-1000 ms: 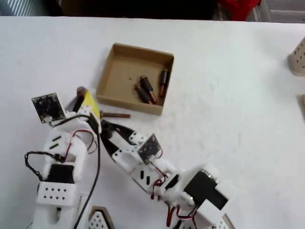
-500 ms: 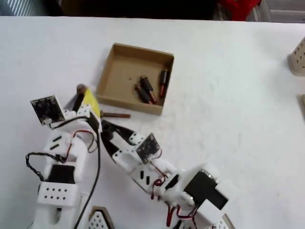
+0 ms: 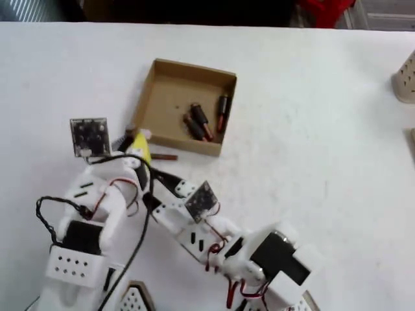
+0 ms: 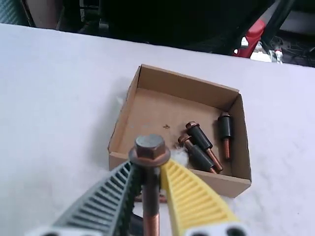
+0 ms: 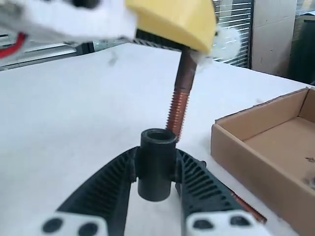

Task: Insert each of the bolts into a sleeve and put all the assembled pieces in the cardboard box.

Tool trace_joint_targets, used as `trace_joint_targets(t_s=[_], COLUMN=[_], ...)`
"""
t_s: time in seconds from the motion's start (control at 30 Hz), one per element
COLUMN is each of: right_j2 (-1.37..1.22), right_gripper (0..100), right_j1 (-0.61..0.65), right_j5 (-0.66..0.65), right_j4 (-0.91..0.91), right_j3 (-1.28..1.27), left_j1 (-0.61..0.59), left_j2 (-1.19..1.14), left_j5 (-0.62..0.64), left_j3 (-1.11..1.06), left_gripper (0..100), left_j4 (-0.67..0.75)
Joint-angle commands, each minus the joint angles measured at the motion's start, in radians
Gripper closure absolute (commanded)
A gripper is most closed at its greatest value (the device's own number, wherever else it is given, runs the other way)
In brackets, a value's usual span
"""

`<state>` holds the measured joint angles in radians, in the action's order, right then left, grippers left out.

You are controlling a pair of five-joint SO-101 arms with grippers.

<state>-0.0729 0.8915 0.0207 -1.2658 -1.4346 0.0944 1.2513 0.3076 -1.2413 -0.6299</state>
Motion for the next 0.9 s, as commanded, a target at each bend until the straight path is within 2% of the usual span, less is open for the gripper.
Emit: trace_joint_targets(t_s=[0.0,0.63,0.87], right_j2=[0.004,0.004,0.005], right_gripper=[98.2,98.2,98.2], right_j1=[0.004,0.004,0.004], right_j5=[0.011,0.011,0.011], right_j4=[0.005,0.008,0.045], right_j3=[0.006,0.006,0.014], left_j1=[0.025,-0.021,0.004], left_j2=[0.021,0.022,0.275], left_j5=[-0.014,-0.012,-0.012], left_j3=[0.078,0.117,0.041], left_gripper=[98,98,98], left_j4=[-0.021,-0.025,-0.092])
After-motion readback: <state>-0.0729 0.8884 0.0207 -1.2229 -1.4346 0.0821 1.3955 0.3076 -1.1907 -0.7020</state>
